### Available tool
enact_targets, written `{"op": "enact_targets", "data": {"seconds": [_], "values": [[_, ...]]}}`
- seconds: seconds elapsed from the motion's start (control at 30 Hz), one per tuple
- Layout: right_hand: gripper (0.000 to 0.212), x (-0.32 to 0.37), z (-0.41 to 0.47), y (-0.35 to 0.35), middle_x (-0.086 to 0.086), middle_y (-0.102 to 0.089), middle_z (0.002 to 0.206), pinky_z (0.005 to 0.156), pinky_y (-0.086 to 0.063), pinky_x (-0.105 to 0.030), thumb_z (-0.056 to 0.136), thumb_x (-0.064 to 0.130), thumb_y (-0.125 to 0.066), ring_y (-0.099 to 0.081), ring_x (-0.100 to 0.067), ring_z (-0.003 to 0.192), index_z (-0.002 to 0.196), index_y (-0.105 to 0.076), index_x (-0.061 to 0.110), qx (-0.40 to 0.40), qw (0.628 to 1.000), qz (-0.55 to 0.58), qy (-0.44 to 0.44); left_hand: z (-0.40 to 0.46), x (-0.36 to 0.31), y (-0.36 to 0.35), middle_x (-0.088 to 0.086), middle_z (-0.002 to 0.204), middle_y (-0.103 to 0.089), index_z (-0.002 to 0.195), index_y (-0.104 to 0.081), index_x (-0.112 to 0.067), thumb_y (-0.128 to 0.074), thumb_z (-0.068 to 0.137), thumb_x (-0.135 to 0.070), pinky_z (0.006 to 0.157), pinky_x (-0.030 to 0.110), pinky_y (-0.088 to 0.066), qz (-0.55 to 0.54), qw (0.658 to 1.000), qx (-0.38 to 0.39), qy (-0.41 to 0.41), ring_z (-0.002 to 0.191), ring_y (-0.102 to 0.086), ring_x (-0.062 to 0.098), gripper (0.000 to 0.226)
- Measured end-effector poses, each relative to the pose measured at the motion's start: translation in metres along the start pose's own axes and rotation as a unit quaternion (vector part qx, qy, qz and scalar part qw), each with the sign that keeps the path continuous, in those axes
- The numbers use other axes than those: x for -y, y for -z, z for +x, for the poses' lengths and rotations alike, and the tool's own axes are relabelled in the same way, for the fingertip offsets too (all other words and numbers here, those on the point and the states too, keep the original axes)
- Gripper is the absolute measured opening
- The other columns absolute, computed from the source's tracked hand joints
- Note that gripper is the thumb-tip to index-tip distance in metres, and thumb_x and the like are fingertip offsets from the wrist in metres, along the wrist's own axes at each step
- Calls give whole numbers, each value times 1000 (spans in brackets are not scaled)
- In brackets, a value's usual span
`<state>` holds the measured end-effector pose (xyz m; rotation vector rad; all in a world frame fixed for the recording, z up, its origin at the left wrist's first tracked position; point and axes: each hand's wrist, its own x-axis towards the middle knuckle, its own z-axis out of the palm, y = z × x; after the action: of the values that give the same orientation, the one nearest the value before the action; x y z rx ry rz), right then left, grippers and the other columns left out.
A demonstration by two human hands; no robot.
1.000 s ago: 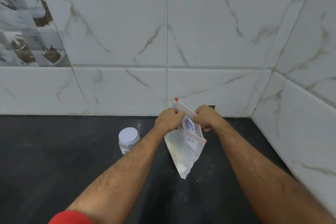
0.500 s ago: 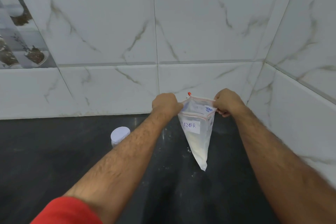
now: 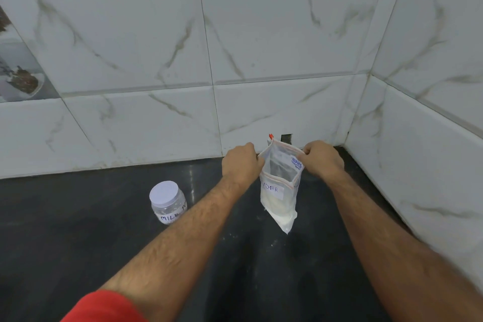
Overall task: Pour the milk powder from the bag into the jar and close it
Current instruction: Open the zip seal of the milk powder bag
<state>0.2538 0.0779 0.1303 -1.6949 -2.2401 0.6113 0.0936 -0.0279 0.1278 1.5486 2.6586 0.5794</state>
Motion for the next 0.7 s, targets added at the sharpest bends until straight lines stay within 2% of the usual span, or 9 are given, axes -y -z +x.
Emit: {"op": "enact_targets", "data": {"seconds": [0.13,0.2,0.27,0.33,0.4,0.57,0.7], "values": [[20,8,0,0,-2,-70,83,55,-39,-26,85,37,-66,-61,-19,70,80,-66,17,11,1000,7,18,1,1,2,2,88,-67,97,-60,-13,-47,91,-38,64,32,-46,-34,999,13,6,80,-59,25,30],[22,9,0,-2,-2,-71,92,58,-39,-27,84,38,-66,-61,-20,75,90,-68,16,20,999,19,28,-1,4,0,-1,87,-67,96,-60,-16,-48,90,-43,67,32,-49,-56,998,26,13,83,-62,23,31],[38,9,0,-4,-2,-70,113,72,-47,-30,85,40,-66,-64,-21,93,114,-67,14,22,998,49,39,-2,7,-3,-5,85,-67,93,-61,-19,-50,89,-50,67,31,-48,-90,995,32,25,81,-61,19,33],[49,12,-2,-4,-4,-65,128,87,-52,-37,86,40,-67,-63,-23,107,126,-62,12,22,995,94,39,-3,9,-4,-8,83,-66,91,-61,-22,-51,88,-54,66,29,-47,-119,992,34,32,79,-61,16,34],[49,17,-6,-5,-8,-64,130,91,-51,-37,87,38,-67,-63,-24,110,128,-61,11,1,993,113,46,-4,12,-3,-9,84,-66,90,-61,-22,-51,88,-54,66,29,-47,-144,988,39,36,80,-61,14,34],[35,42,-22,0,-9,-62,126,84,-43,-26,93,32,-64,-61,-17,100,123,-65,14,-140,977,128,94,-4,30,0,-12,83,-65,87,-59,-25,-52,88,-51,67,29,-46,-177,983,25,45,82,-62,12,27],[26,69,-34,-3,-5,-64,120,87,-45,-24,94,27,-62,-56,-7,93,117,-67,15,-168,958,187,138,-5,61,4,-11,83,-65,89,-60,-24,-54,90,-46,68,29,-48,-193,981,13,33,80,-62,12,23]]}}
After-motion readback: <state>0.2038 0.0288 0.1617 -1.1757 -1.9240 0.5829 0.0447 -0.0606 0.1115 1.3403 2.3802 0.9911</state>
